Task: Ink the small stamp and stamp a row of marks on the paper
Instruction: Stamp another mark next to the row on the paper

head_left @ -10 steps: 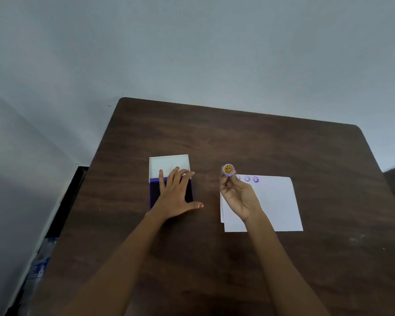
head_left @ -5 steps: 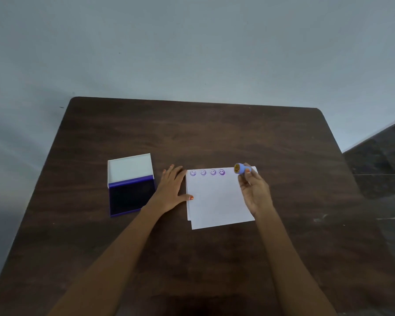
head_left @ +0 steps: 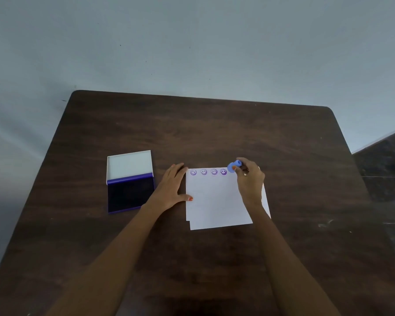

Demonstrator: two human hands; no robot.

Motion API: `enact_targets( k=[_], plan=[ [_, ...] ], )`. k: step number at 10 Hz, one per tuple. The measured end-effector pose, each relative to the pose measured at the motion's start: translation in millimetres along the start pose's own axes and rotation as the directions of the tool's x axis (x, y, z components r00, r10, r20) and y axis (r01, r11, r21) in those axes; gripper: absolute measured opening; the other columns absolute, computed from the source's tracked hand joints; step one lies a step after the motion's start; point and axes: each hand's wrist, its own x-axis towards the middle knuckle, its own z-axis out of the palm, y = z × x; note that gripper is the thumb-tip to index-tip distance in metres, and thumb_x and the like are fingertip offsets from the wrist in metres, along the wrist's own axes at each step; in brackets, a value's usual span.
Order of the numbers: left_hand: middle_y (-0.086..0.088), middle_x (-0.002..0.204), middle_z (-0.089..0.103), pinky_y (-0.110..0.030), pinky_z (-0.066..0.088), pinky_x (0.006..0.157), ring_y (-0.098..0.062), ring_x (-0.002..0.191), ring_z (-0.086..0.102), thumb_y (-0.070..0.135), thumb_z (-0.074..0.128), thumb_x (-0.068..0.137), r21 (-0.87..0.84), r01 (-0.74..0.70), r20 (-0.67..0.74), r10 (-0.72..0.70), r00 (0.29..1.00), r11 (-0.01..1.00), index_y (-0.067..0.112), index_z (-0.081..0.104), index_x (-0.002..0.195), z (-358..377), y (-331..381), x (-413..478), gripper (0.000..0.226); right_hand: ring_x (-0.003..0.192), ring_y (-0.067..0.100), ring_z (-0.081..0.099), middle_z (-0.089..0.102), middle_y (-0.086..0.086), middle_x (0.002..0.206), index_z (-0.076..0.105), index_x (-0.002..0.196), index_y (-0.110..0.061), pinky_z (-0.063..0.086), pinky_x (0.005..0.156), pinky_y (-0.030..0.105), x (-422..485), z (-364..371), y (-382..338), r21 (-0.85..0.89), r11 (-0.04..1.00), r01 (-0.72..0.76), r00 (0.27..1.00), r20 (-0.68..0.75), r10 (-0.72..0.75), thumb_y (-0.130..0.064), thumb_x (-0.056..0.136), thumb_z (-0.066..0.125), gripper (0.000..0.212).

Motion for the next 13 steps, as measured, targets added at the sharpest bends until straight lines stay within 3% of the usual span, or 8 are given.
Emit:
enact_targets(
  k=[1,2,6,13],
  plan=[
    [-0.002,0.155,0.006,-0.042,0.01,0.114,-0.022,0.142,0.0,0.031,0.071,0.075,-0.011,-0.001,-0.001,0.001,1.0,1.0,0.016,0.014,0.142,0.8,-0.6,-0.4,0.09,0.091,0.029,0.062,0.067,0.022,0.103,0.062,0.102,0.002,0.043,0.079,0.022,4.6,-4.1,1.0,0.001,1.0,-0.015,0.999,-0.043,0.015,-0.001,0.084,0.057,0.02],
    [-0.001,0.155,0.006,-0.042,0.01,0.114,-0.022,0.142,0.0,0.031,0.071,0.075,-0.023,0.003,-0.001,-0.003,1.0,1.0,0.017,0.014,0.142,1.0,-1.5,-0.4,0.09,0.093,0.03,0.062,0.067,0.023,0.103,0.062,0.103,0.004,0.044,0.083,0.026,7.2,-9.5,5.8,-0.047,0.999,0.004,0.999,-0.044,-0.006,0.001,0.082,0.058,0.022],
    [-0.001,0.155,0.006,-0.041,0.01,0.114,-0.021,0.142,-0.001,0.031,0.072,0.075,-0.032,0.004,0.007,-0.004,1.0,0.999,0.017,0.014,0.142,0.1,-1.2,-1.5,0.09,0.094,0.036,0.062,0.068,0.024,0.104,0.063,0.102,0.006,0.047,0.086,0.032,1.5,-0.8,9.8,-0.154,0.98,0.125,0.992,0.038,-0.12,0.003,0.081,0.059,0.021],
    [-0.001,0.155,0.005,-0.043,0.01,0.114,-0.022,0.142,-0.002,0.031,0.071,0.075,-0.028,0.006,0.016,-0.006,1.0,1.0,0.017,0.013,0.142,-1.3,-0.4,-2.1,0.09,0.1,0.034,0.059,0.066,0.022,0.11,0.061,0.104,0.004,0.045,0.089,0.032,-3.2,4.0,17.9,-0.205,0.971,0.123,0.99,0.097,-0.105,0.0,0.082,0.059,0.023]
  ],
)
